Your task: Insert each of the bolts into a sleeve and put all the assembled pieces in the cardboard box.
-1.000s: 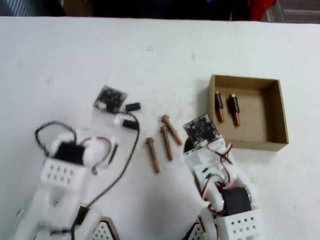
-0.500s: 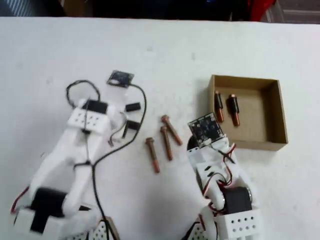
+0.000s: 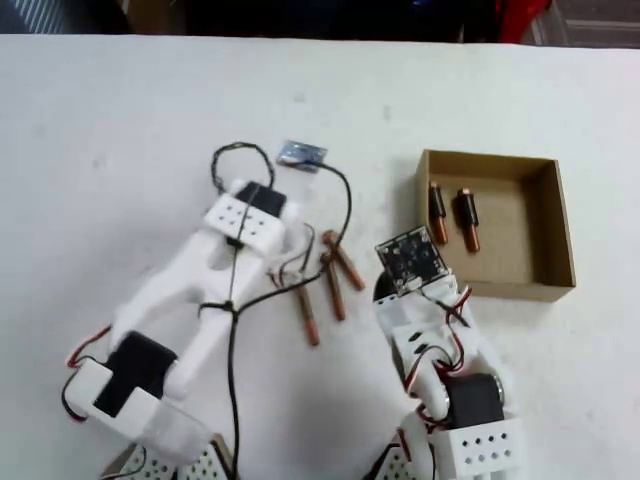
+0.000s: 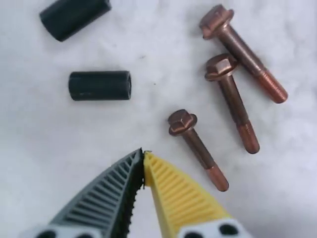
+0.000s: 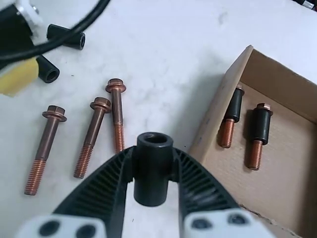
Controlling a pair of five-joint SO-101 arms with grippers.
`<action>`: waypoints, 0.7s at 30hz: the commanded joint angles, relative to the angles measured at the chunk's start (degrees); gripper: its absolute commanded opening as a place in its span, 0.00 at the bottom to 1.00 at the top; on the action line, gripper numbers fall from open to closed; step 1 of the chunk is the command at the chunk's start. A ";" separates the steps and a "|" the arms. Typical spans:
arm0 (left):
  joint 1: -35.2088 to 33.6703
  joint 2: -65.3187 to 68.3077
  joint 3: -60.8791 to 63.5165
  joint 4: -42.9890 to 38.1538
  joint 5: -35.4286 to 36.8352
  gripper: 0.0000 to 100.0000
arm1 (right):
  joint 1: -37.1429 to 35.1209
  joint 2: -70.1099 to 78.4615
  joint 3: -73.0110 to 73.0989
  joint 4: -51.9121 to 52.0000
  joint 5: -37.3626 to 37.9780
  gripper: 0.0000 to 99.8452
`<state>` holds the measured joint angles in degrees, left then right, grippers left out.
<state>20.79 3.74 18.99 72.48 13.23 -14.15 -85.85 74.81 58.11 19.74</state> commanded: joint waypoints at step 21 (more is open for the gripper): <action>8.22 7.34 -3.96 -1.58 25.32 0.03 | 0.84 -0.48 -0.44 -1.45 -0.09 0.02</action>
<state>28.44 11.12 18.29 72.84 35.12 -14.15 -85.85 74.81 58.11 19.74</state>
